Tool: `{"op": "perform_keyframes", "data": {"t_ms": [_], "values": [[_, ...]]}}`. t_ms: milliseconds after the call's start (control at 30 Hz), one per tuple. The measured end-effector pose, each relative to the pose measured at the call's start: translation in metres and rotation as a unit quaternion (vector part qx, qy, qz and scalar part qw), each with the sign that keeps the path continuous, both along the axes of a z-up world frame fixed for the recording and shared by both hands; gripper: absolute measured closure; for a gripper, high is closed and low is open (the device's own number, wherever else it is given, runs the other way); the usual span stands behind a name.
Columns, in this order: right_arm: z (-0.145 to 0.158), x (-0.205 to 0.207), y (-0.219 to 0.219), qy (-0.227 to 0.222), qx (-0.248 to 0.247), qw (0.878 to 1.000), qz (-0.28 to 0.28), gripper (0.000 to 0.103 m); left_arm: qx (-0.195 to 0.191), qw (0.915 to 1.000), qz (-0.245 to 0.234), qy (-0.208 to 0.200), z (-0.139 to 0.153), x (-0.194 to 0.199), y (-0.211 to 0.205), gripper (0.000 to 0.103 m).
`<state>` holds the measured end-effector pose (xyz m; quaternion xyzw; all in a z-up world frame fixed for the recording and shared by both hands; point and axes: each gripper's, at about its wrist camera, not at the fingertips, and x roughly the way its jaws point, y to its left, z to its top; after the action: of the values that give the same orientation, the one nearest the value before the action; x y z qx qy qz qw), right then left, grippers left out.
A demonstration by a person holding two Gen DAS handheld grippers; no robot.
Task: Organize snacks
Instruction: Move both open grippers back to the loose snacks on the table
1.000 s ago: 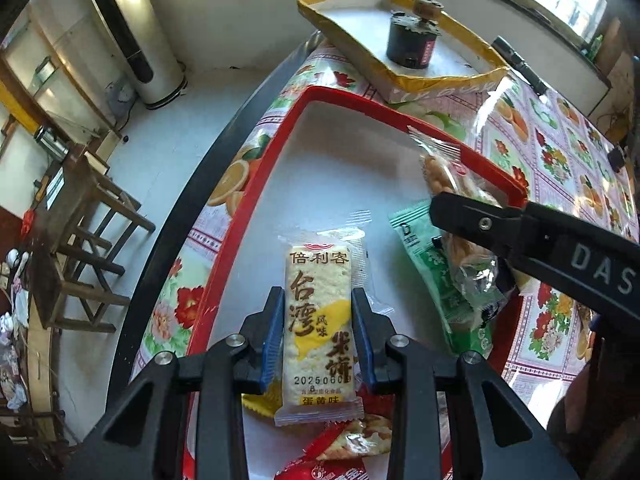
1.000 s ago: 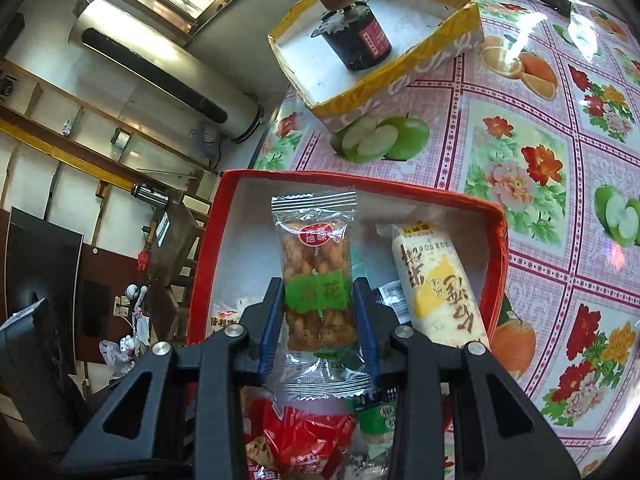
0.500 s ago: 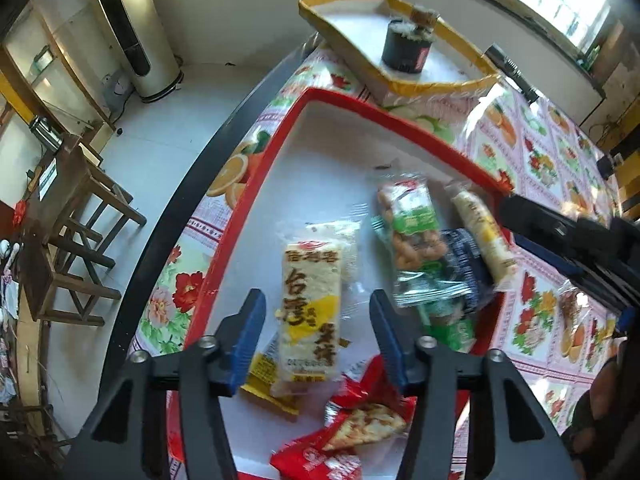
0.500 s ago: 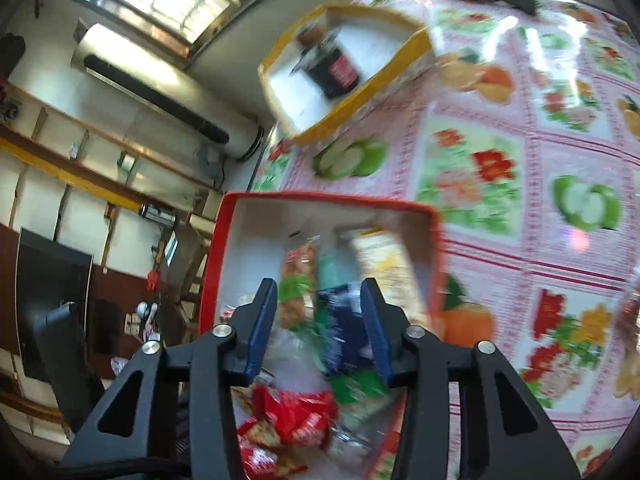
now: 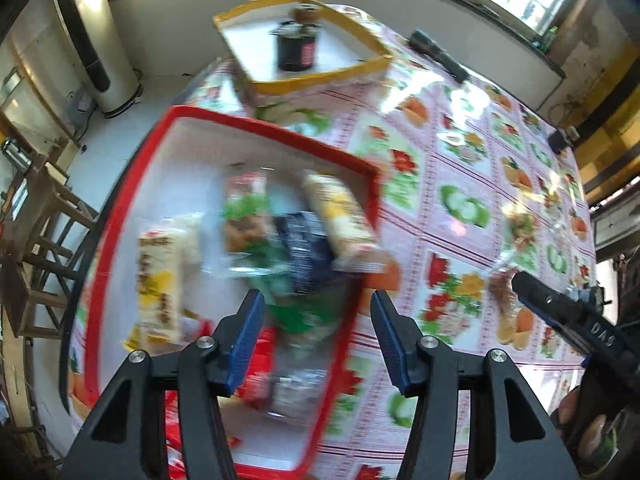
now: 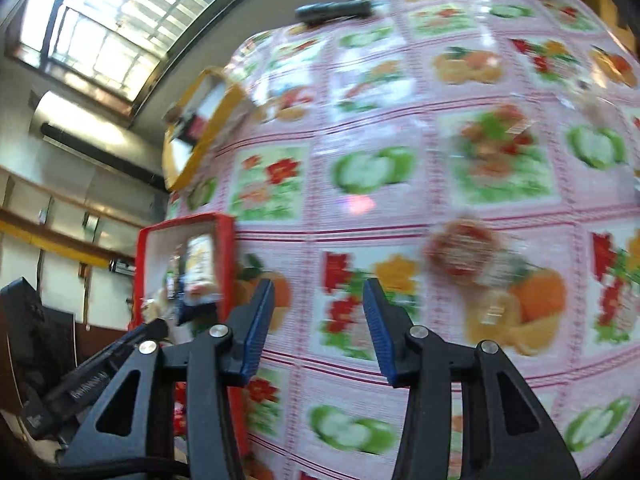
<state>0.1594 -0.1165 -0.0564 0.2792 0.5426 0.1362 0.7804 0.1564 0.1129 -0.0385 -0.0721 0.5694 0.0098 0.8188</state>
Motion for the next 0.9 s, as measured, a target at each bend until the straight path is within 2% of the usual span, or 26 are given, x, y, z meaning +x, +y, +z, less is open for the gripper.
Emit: {"op": "perform_keyframes", "data": {"t_ms": [167, 400, 500, 600, 667, 733, 867, 900], "values": [[-0.013, -0.014, -0.055, 0.012, -0.021, 0.999, -0.026, 0.054, -0.011, 0.9995, -0.03, 0.005, -0.001, 0.0, -0.044, 0.047], [-0.029, -0.014, -0.116, 0.03, -0.048, 0.997, -0.052, 0.054, -0.022, 0.9975, -0.064, 0.022, -0.019, 0.008, -0.114, 0.041], [-0.031, 0.003, -0.126, 0.021, -0.063, 0.997, -0.034, 0.053, -0.057, 0.9966, -0.043, 0.042, -0.032, 0.016, -0.137, 0.041], [-0.03, 0.029, -0.127, -0.006, -0.085, 0.996, 0.02, 0.053, -0.086, 0.9946, -0.01, 0.057, -0.048, 0.02, -0.155, 0.041], [-0.028, 0.048, -0.12, -0.032, -0.108, 0.99, 0.082, 0.051, -0.098, 0.9929, 0.013, 0.067, -0.058, 0.023, -0.165, 0.041], [-0.028, 0.065, -0.113, -0.049, -0.134, 0.978, 0.149, 0.049, -0.104, 0.9908, 0.044, 0.074, -0.068, 0.025, -0.172, 0.043], [-0.029, 0.091, -0.093, -0.078, -0.182, 0.94, 0.278, 0.048, -0.114, 0.9844, 0.11, 0.077, -0.081, 0.025, -0.175, 0.043], [-0.028, 0.095, -0.086, -0.091, -0.198, 0.925, 0.312, 0.047, -0.113, 0.9834, 0.12, 0.075, -0.083, 0.026, -0.176, 0.043]]}}
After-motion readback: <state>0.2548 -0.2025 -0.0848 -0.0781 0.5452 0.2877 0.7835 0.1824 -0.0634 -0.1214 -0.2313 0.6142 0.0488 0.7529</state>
